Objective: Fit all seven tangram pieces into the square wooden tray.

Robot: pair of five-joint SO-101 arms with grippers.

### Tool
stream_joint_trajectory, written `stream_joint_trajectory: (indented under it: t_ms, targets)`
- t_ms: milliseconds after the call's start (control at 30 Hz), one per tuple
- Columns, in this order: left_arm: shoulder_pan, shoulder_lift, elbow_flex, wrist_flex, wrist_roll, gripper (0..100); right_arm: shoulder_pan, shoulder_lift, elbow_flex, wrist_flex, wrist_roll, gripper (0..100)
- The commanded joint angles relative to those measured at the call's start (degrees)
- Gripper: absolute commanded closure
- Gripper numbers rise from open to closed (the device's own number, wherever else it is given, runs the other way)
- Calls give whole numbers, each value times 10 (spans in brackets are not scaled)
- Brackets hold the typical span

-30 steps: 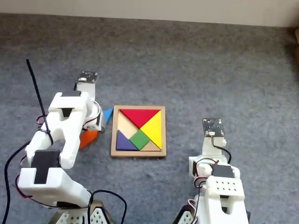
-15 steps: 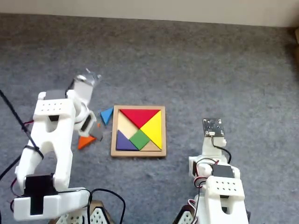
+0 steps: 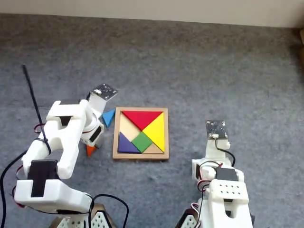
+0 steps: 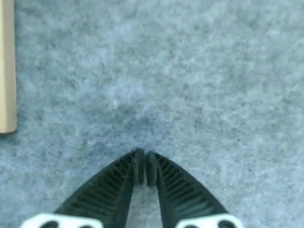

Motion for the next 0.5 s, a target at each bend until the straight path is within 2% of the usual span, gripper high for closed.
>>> stream_joint_trajectory:
  t_ms: [0,67,200,467]
  targets:
    - [3,-2,-36,37,-2,989,3,-2,5,-17,6,962]
    - [17,-19,-44,76,9,995,3,-2,5,-17,6,962]
    - [64,-85,-62,121,98,995,3,-2,5,-17,6,962]
    - [206,-161,-79,100,279,993,3,-2,5,-17,6,962]
